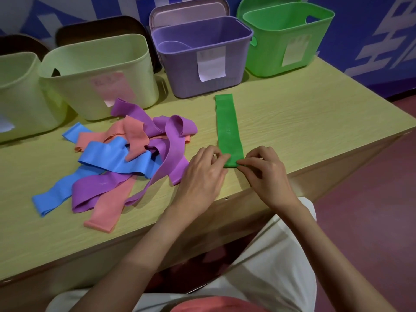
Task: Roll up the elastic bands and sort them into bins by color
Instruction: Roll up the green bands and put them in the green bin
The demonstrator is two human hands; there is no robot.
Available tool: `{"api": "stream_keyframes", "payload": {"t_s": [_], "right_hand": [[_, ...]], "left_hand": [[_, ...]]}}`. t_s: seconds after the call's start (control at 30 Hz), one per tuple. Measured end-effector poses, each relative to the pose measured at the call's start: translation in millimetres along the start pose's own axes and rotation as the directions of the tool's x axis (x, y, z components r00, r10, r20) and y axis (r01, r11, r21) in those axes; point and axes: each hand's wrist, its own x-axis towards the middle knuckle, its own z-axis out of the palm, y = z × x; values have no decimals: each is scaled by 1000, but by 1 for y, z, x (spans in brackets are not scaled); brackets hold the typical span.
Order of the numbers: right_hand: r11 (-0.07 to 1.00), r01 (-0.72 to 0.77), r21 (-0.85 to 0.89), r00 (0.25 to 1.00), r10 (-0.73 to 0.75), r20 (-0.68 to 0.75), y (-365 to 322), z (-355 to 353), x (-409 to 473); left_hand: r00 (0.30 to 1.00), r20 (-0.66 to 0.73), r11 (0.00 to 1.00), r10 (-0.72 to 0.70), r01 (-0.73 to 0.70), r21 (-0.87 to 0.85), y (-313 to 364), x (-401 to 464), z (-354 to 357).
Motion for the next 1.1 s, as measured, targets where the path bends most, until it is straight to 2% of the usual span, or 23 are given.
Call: {"api": "stream_keyframes", "payload": {"t_s": [0.1,0.23,0.3,0.37,0.47,0.6,0.9,1.0,1.1], "right_hand": [[1000,18,-11,1000,-18,-20,2,3,0],[1000,15,-4,1000,-15,-20,0,4,-3],[998,-38,50,999,39,-9,-3,2,-3],[977,-104,186,994,108,-9,-10,-4,-2],[897,-129,422,990,144,-2,-26,-16,3],[807,-155,570,983,182,11,-50,-23,8],[806,-44,591,992,103,-67,-88,-25,11],[801,-23,598,994,83,-72,-93,-25,13],[802,-8,597,995,68,-77,-95,-23,15]], "left_hand": [[997,16,993,-72,73,-90,1,6,2],[996,31,992,-87,90,-86,3,12,2],[991,44,982,-123,128,-138,3,12,-1],[981,55,952,-187,194,-236,4,11,-9],[964,51,881,-261,260,-395,7,5,-28],[936,80,756,-342,324,-569,12,-6,-55],[881,185,445,-435,389,-807,11,-16,-90],[867,212,381,-452,402,-833,8,-21,-95],[867,184,372,-463,378,-848,7,-23,-98]]}}
